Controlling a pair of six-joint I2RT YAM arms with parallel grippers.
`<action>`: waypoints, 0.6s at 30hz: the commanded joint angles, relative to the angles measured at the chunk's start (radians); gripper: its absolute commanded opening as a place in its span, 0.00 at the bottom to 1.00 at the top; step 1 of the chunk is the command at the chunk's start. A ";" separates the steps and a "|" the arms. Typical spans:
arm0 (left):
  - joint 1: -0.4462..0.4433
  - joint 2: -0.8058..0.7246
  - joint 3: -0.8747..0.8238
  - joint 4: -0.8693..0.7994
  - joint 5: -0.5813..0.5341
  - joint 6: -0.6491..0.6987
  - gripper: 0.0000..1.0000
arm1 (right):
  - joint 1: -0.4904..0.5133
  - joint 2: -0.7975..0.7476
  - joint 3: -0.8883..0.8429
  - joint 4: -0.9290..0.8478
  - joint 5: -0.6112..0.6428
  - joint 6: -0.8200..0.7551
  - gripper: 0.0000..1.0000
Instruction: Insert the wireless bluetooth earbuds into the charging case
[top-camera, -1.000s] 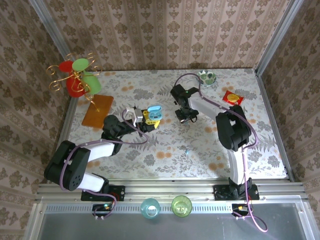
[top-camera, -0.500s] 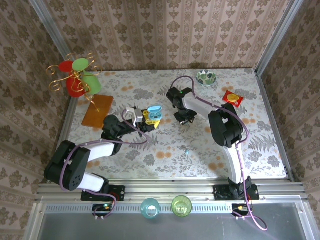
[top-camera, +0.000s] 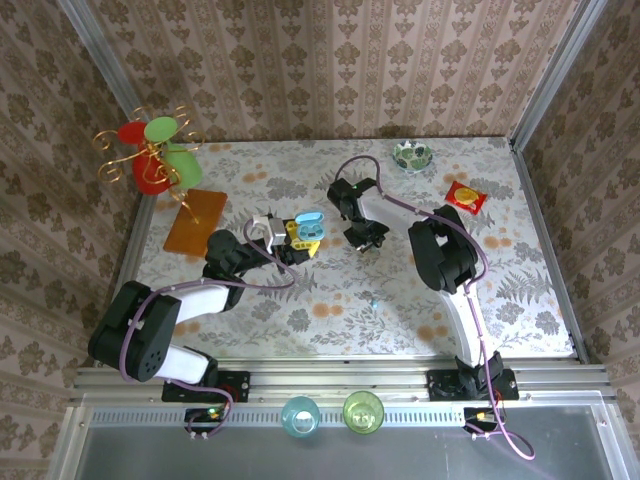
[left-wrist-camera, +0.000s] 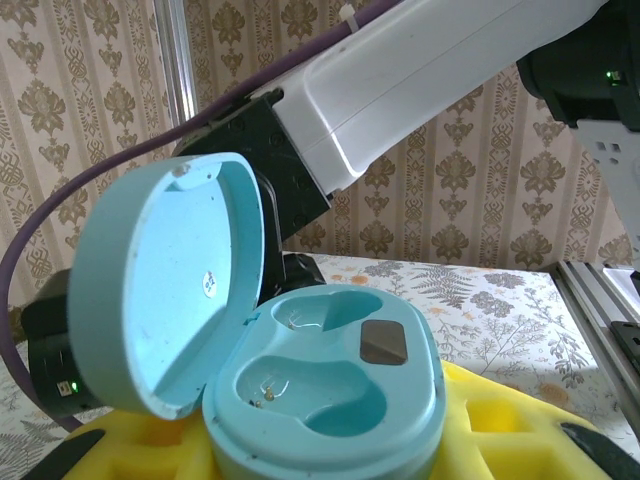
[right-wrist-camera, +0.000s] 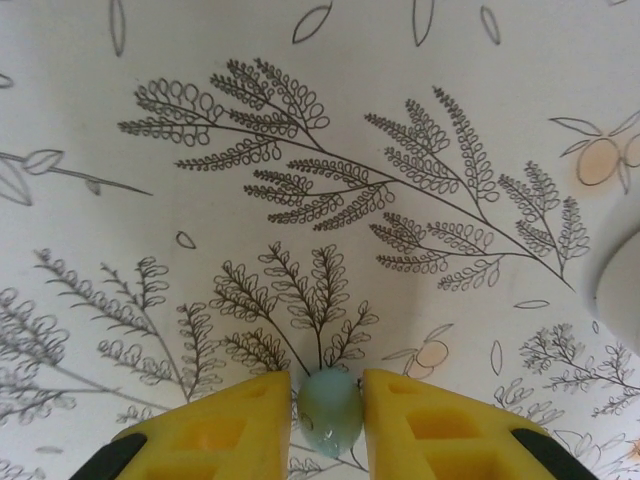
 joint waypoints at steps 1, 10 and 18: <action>0.003 0.008 0.015 0.024 0.024 0.020 0.27 | 0.005 0.021 0.024 -0.043 0.039 -0.003 0.27; 0.004 0.005 0.011 0.024 0.021 0.018 0.27 | -0.004 -0.020 0.001 -0.037 0.031 0.003 0.18; 0.006 0.008 0.012 0.025 0.021 0.013 0.27 | -0.085 -0.254 -0.158 0.102 -0.332 0.026 0.17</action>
